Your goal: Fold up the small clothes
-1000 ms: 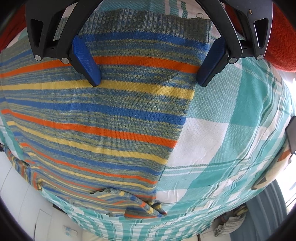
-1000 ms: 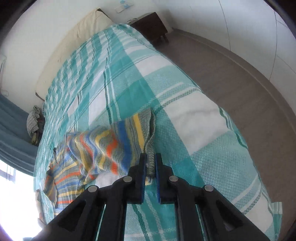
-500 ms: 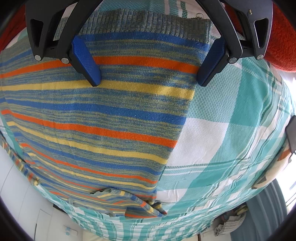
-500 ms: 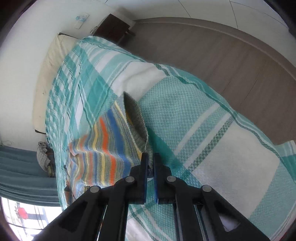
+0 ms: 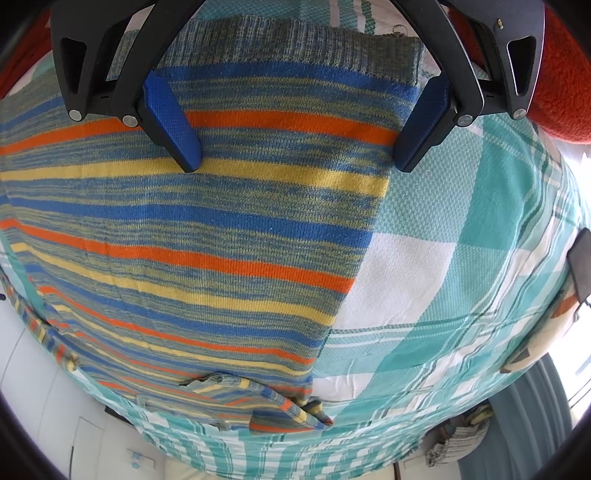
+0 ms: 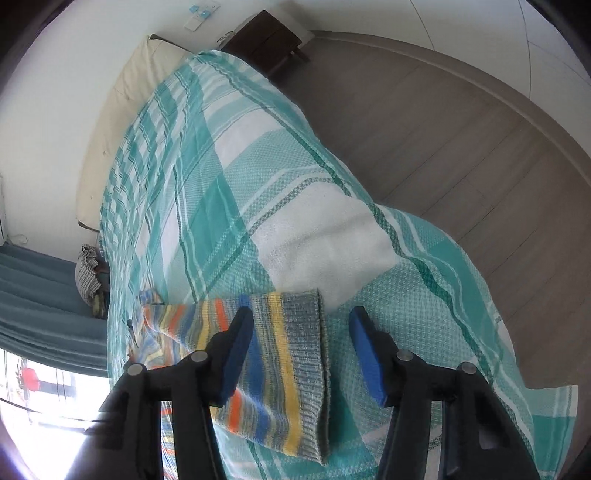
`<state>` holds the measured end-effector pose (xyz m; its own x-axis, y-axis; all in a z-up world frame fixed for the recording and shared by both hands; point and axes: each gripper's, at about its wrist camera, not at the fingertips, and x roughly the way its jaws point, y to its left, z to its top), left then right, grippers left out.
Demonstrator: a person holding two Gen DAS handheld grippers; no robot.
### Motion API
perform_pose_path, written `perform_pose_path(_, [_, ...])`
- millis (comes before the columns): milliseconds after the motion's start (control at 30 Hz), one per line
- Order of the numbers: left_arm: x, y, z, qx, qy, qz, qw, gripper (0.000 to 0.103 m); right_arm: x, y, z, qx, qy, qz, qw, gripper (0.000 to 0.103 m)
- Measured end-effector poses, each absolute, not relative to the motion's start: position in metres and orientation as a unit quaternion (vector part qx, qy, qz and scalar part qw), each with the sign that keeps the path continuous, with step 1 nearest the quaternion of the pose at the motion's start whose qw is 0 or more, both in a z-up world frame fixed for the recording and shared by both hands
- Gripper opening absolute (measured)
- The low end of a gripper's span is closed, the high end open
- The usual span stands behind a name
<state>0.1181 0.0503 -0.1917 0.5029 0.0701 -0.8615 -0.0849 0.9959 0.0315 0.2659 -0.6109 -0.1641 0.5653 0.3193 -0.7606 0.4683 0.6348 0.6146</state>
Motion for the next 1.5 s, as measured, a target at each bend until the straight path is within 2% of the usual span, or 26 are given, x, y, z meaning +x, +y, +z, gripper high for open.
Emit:
perform_pose_path(33, [0.118, 0.050, -0.192, -0.008, 0.497, 0.045, 0.867, 0.103, 0.268, -0.611, -0.163, 0.423, 0.461, -0.042, 0.779, 0.005])
perform_pose_path(167, [0.118, 0.050, -0.192, -0.008, 0.496, 0.045, 0.867, 0.103, 0.259, -0.603, -0.135, 0.346, 0.434, -0.093, 0.826, 0.004])
perform_pose_path(300, [0.119, 0.051, -0.192, -0.008, 0.495, 0.046, 0.868, 0.103, 0.252, -0.604, -0.151, 0.333, 0.478, -0.140, 0.801, 0.004])
perform_pose_path(333, [0.118, 0.051, -0.192, -0.007, 0.495, 0.045, 0.868, 0.103, 0.254, -0.600, -0.151, 0.323, 0.487, -0.144, 0.798, 0.006])
perform_pose_path(367, [0.119, 0.051, -0.192, -0.008, 0.495, 0.045, 0.868, 0.103, 0.257, -0.596, -0.147, 0.301, 0.497, -0.154, 0.799, 0.022])
perform_pose_path(433, [0.119, 0.052, -0.192, -0.009, 0.496, 0.043, 0.867, 0.103, 0.265, -0.581, -0.127, 0.222, 0.512, -0.186, 0.809, 0.042])
perform_pose_path(533, [0.120, 0.052, -0.192, -0.010, 0.496, 0.043, 0.867, 0.103, 0.289, -0.534, -0.076, 0.133, 0.496, -0.120, 0.850, 0.042])
perform_pose_path(667, [0.121, 0.052, -0.192, -0.010, 0.496, 0.041, 0.867, 0.103, 0.354, -0.451, -0.045, 0.140, 0.504, 0.065, 0.850, 0.044])
perform_pose_path(867, [0.123, 0.052, -0.192, -0.011, 0.499, 0.039, 0.866, 0.103, 0.464, -0.354, -0.104, 0.048, 0.550, 0.153, 0.820, 0.044])
perform_pose_path(1067, [0.127, 0.052, -0.192, -0.015, 0.502, 0.034, 0.864, 0.103, 0.502, -0.335, -0.153, -0.022, 0.592, 0.165, 0.788, 0.043])
perform_pose_path(1100, [0.128, 0.052, -0.193, -0.015, 0.501, 0.034, 0.864, 0.103, 0.505, -0.337, -0.157, -0.020, 0.597, 0.168, 0.784, 0.041])
perform_pose_path(1133, [0.128, 0.052, -0.193, -0.014, 0.500, 0.034, 0.865, 0.103, 0.506, -0.337, -0.159, -0.024, 0.601, 0.173, 0.780, 0.014])
perform_pose_path(1167, [0.128, 0.051, -0.193, -0.013, 0.499, 0.034, 0.866, 0.103, 0.506, -0.334, -0.161, -0.034, 0.606, 0.184, 0.773, 0.004])
perform_pose_path(1267, [0.128, 0.051, -0.193, -0.011, 0.496, 0.035, 0.867, 0.103, 0.502, -0.316, -0.149, -0.066, 0.592, 0.216, 0.774, 0.003])
perform_pose_path(1400, [0.130, 0.051, -0.193, -0.013, 0.497, 0.035, 0.867, 0.103, 0.509, -0.298, -0.133, -0.197, 0.525, 0.113, 0.820, 0.003])
perform_pose_path(1500, [0.130, 0.051, -0.193, -0.012, 0.496, 0.036, 0.867, 0.103, 0.516, -0.295, -0.149, -0.225, 0.525, 0.088, 0.816, 0.003])
